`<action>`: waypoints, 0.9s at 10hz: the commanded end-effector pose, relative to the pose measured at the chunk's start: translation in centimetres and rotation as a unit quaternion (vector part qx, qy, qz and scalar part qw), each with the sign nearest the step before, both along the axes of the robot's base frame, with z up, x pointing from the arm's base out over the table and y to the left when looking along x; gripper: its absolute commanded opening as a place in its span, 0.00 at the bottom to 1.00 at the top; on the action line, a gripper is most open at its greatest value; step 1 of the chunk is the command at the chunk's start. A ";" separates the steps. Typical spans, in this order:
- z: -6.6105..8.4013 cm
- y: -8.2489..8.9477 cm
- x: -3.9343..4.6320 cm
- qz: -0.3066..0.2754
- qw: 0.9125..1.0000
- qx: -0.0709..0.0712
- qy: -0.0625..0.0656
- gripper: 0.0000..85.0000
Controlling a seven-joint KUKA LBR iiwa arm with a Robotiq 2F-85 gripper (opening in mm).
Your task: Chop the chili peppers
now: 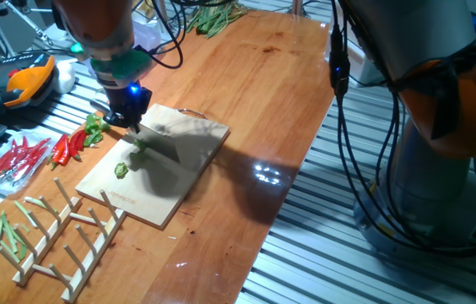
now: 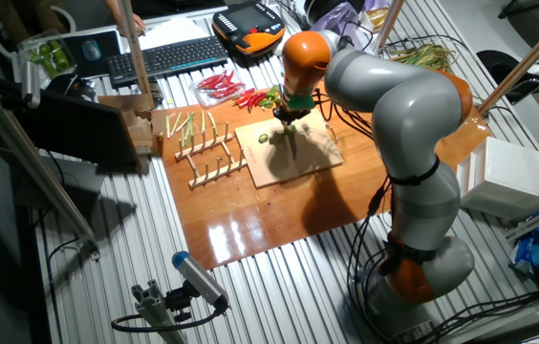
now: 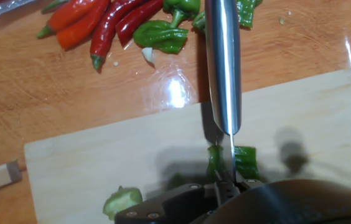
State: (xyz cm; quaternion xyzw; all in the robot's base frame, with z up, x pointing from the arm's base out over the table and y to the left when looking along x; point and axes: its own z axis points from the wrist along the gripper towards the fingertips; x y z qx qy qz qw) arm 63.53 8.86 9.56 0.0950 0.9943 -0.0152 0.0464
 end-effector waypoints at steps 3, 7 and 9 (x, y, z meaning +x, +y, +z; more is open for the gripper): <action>-1.7 -0.2 0.63 -0.005 1.000 0.002 -0.003 0.00; -0.1 0.6 0.34 -0.017 1.000 0.009 0.008 0.00; 1.3 1.3 -0.04 -0.022 1.000 0.002 0.014 0.00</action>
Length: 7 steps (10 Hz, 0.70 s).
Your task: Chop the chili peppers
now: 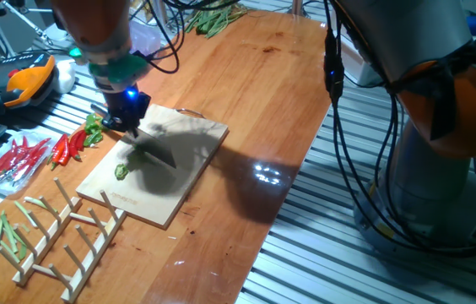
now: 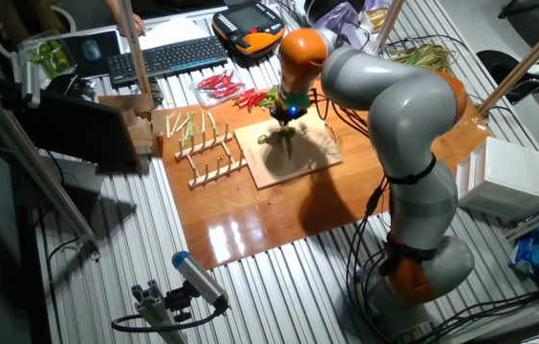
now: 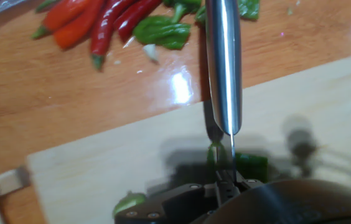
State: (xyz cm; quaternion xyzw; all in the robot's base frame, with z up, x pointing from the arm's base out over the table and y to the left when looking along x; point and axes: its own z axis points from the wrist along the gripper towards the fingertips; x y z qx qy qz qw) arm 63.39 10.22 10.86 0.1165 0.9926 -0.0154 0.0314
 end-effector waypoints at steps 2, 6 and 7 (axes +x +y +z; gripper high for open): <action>0.3 -0.4 -0.03 0.004 1.000 -0.009 -0.001 0.00; -0.4 -1.6 0.02 0.009 1.000 -0.014 -0.010 0.00; -0.6 -1.7 0.06 0.008 1.000 -0.012 -0.010 0.00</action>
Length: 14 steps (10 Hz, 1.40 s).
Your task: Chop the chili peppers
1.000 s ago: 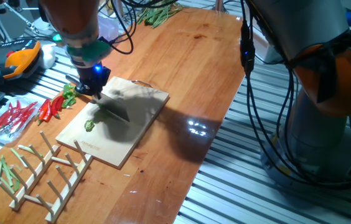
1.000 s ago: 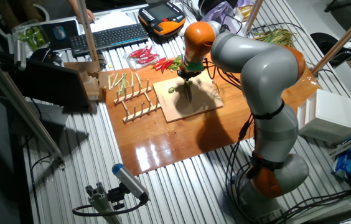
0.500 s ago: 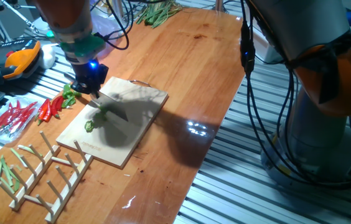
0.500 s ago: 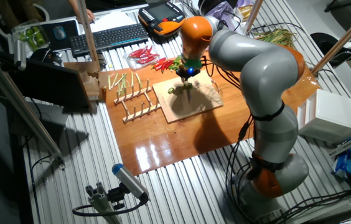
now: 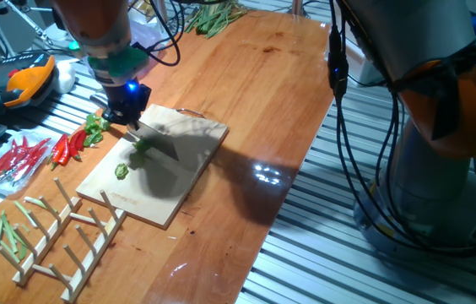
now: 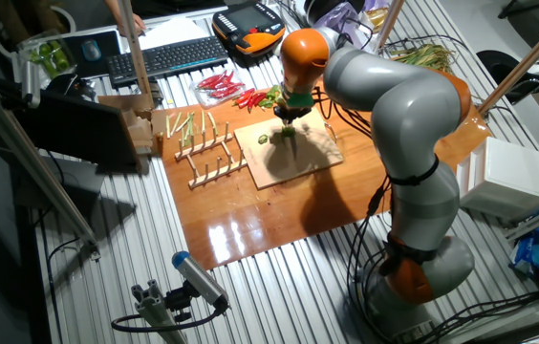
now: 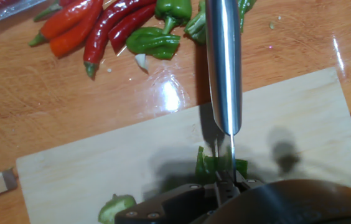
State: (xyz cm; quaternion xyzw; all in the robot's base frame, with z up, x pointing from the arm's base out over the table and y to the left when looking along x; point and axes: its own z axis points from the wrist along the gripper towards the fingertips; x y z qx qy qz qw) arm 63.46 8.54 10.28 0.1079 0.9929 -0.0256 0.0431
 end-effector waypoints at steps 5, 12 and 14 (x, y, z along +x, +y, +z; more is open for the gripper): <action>-1.2 -0.2 0.24 0.001 1.000 0.003 -0.008 0.00; -1.5 -0.1 0.94 0.001 1.000 -0.001 -0.016 0.00; -0.5 0.3 0.98 -0.002 1.000 0.000 -0.007 0.00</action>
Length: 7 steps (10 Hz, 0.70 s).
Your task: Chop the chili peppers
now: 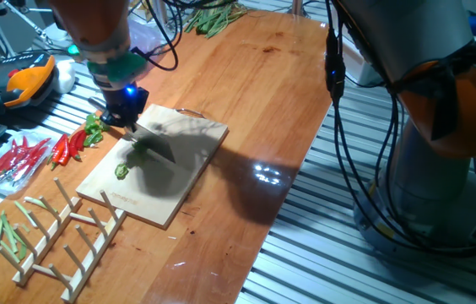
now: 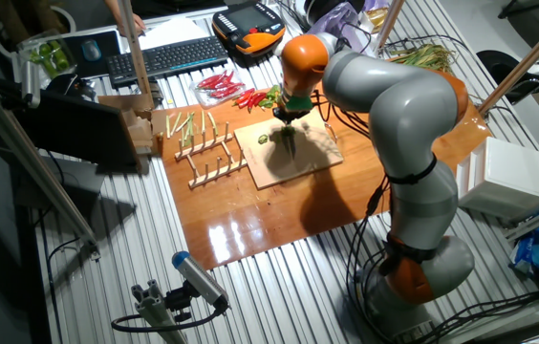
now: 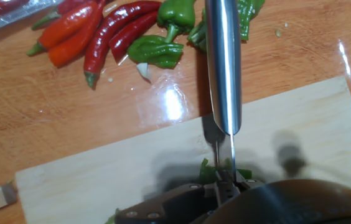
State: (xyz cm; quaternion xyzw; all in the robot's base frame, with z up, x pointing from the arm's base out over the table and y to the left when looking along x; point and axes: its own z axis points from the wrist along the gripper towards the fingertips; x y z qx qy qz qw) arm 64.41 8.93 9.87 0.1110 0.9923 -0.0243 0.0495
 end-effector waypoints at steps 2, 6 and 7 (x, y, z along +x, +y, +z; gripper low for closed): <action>0.5 0.6 -0.36 -0.005 1.000 -0.002 0.003 0.00; -0.1 -1.3 -0.81 0.010 1.000 0.000 -0.002 0.00; -0.2 -1.2 -0.88 0.010 1.000 0.000 -0.003 0.00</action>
